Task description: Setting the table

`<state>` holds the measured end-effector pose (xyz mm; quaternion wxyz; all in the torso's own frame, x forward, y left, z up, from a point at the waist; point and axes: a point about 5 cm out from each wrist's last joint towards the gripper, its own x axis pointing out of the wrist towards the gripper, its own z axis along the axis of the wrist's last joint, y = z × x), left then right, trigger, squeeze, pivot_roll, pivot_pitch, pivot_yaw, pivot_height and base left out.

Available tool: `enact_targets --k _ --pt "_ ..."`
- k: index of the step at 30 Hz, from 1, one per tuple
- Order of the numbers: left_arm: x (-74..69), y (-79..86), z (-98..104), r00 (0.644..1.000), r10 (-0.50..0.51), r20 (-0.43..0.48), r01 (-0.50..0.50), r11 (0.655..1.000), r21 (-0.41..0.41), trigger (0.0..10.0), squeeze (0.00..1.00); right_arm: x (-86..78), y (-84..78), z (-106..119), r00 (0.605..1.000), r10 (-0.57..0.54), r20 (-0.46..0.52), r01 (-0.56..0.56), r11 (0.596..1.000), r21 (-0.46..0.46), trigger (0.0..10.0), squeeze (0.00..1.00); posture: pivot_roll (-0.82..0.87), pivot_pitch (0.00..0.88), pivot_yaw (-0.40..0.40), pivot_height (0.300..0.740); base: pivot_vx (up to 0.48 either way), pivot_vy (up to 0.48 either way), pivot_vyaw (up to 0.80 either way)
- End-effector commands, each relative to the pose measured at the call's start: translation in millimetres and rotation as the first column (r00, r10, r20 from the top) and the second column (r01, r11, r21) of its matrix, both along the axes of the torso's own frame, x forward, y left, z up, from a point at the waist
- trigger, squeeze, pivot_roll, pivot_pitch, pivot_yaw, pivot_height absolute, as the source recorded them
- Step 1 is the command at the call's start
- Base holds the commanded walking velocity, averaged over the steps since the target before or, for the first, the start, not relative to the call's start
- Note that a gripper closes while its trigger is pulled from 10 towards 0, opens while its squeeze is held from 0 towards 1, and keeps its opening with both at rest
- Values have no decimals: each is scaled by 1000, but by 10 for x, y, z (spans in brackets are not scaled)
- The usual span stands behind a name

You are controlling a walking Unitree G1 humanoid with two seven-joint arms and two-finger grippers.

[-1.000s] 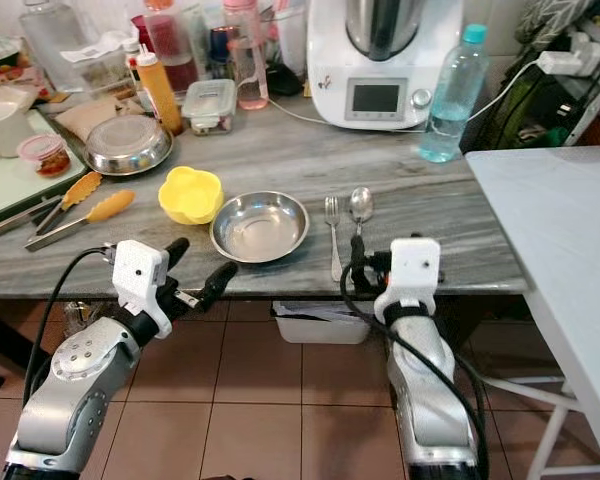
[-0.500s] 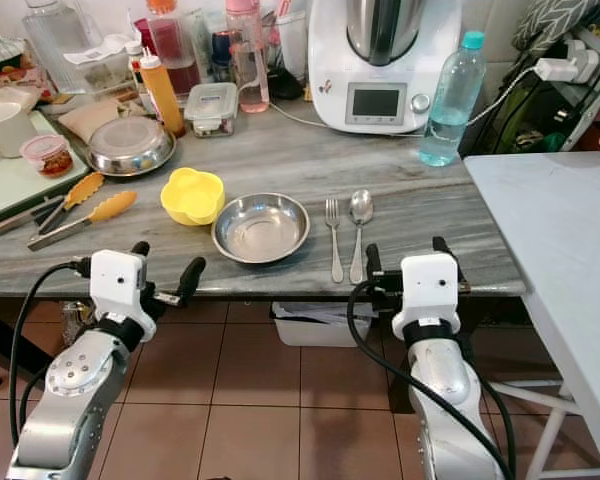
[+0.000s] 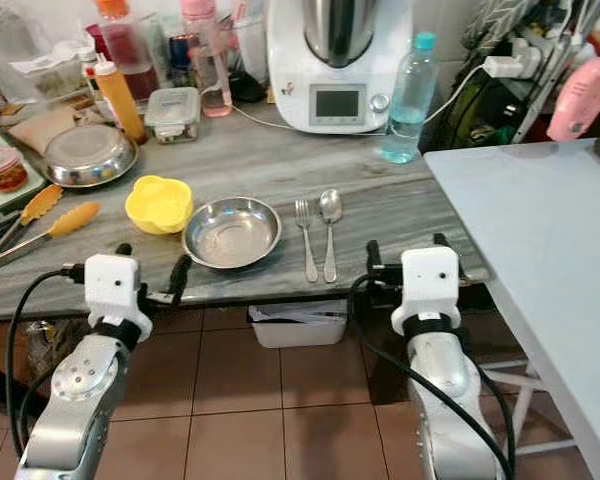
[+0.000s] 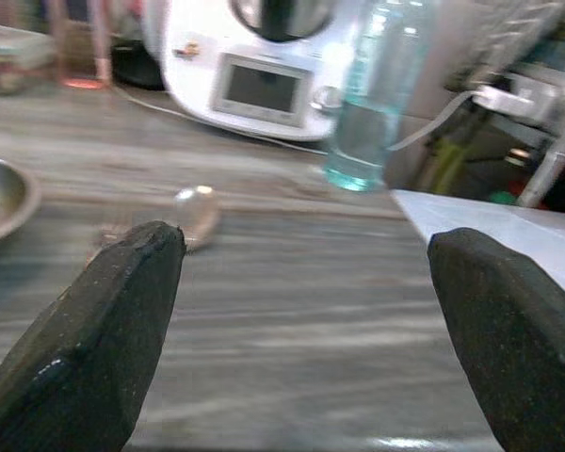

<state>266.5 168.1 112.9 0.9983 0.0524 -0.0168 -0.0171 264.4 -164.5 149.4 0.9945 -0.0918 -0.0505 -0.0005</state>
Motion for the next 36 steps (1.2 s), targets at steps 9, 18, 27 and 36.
enact_targets --k 9,18,27,36 --pt "-198 218 -74 994 113 9 -114 991 75 10000 0 -92 -13 -32 1000 -6 5 5 997 75 10000 0 20 44 4 740 0 0 0" --pt "-311 274 -122 990 139 1 -139 986 88 10000 0 -252 -108 -131 999 -35 -37 38 997 68 10000 0 12 46 4 740 0 0 0" --pt "-302 272 -152 991 130 -17 -128 986 103 10000 0 -252 -46 -141 999 -20 -43 23 997 69 10000 0 10 45 9 740 -27 0 0" --pt "-286 279 -148 992 124 -25 -121 986 111 10000 0 -239 -33 -154 999 -14 -47 17 998 67 10000 0 14 48 16 740 -289 0 0"
